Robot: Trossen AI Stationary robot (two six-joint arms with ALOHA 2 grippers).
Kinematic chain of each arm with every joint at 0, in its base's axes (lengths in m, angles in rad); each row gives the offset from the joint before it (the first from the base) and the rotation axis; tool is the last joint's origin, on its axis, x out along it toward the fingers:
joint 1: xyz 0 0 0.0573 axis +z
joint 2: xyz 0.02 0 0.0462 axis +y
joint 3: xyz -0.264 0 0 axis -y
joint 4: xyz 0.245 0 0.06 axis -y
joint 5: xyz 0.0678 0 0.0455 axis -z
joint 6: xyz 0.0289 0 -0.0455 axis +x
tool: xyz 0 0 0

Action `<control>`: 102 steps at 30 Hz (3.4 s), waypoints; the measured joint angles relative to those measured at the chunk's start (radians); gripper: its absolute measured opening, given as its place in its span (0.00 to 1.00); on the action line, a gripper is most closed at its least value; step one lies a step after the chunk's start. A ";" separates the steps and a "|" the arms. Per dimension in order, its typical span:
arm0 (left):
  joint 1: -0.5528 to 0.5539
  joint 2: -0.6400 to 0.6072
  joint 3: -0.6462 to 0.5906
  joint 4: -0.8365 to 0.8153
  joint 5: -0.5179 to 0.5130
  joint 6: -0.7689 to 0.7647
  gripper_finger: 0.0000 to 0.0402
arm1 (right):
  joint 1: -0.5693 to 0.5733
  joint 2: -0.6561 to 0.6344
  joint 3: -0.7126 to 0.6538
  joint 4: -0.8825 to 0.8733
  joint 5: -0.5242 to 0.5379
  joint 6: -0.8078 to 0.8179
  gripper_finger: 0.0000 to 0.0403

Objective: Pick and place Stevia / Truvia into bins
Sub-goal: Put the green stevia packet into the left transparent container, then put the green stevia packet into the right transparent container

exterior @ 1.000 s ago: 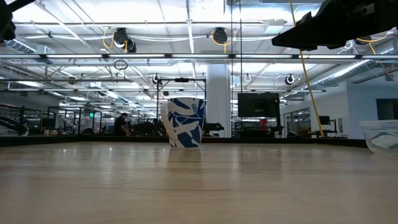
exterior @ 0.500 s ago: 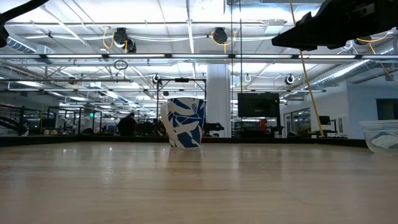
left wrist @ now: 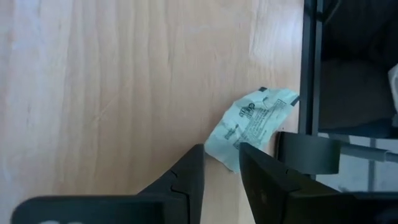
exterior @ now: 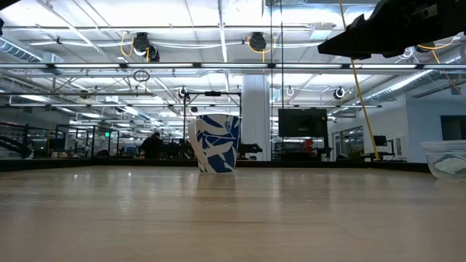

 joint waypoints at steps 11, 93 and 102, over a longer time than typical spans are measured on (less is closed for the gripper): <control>0.002 0.001 -0.003 -0.016 -0.016 -0.014 0.02 | 0.000 0.000 0.000 0.000 0.000 0.000 0.23; 0.131 -0.566 -0.003 -0.424 -0.289 -0.190 0.11 | 0.012 0.145 0.088 0.014 -0.446 0.250 0.35; 0.285 -0.566 -0.003 -0.282 -0.302 0.266 0.08 | 0.168 0.446 0.204 -0.058 -0.445 0.285 0.35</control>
